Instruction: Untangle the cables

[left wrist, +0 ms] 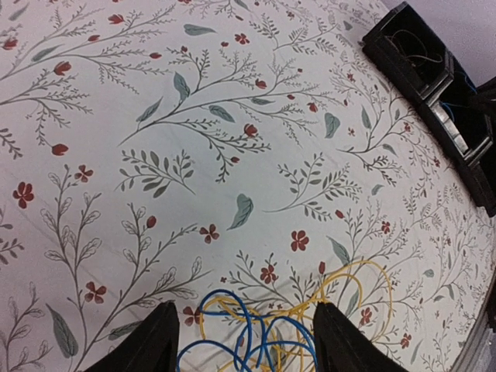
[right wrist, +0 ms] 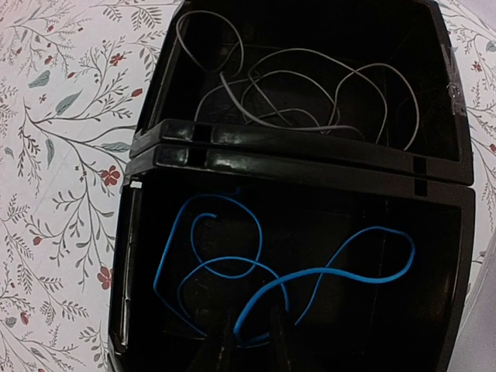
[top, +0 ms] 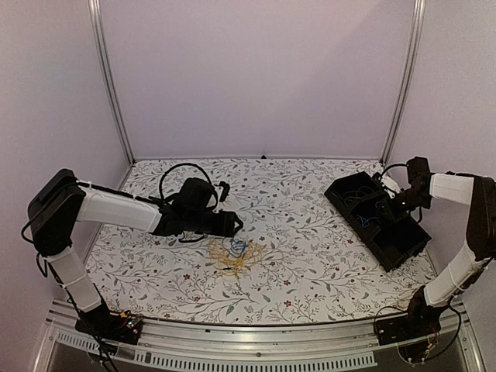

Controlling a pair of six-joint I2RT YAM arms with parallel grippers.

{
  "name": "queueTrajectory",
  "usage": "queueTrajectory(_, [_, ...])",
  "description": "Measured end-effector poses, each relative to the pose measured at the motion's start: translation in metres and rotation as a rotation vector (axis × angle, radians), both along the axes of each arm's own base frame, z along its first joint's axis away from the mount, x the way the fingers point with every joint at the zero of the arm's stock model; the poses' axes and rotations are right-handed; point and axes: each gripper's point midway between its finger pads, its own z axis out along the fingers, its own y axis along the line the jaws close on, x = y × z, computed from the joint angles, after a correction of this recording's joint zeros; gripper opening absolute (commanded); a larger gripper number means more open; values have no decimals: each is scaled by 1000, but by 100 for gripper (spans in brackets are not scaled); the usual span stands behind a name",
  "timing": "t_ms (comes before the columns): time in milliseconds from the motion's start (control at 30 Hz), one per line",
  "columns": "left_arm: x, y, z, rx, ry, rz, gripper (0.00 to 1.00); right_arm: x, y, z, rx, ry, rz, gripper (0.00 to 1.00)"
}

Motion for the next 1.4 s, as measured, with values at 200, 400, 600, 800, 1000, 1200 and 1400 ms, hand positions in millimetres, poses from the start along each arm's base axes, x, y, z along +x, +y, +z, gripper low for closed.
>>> queueTrajectory(200, [2,2,1,35,-6,-5,61,2,0,30,4,-43,-10,39])
queueTrajectory(400, [-2,11,13,76,-21,-15,53,3,8,109,34,-227,3,43])
queueTrajectory(600, [-8,16,14,99,-3,-29,42,-5,50,144,221,-295,113,42])
queueTrajectory(800, [-16,12,-1,123,91,-54,33,-21,114,129,374,-235,321,41])
queueTrajectory(1000, [-29,8,-23,113,199,-77,34,-46,136,99,449,-135,400,41])
queueTrajectory(1200, [-35,-5,-45,90,302,-93,13,-49,139,102,473,-141,422,40])
queueTrajectory(1400, [-30,-10,-37,74,288,-84,2,-48,140,98,476,-133,431,40])
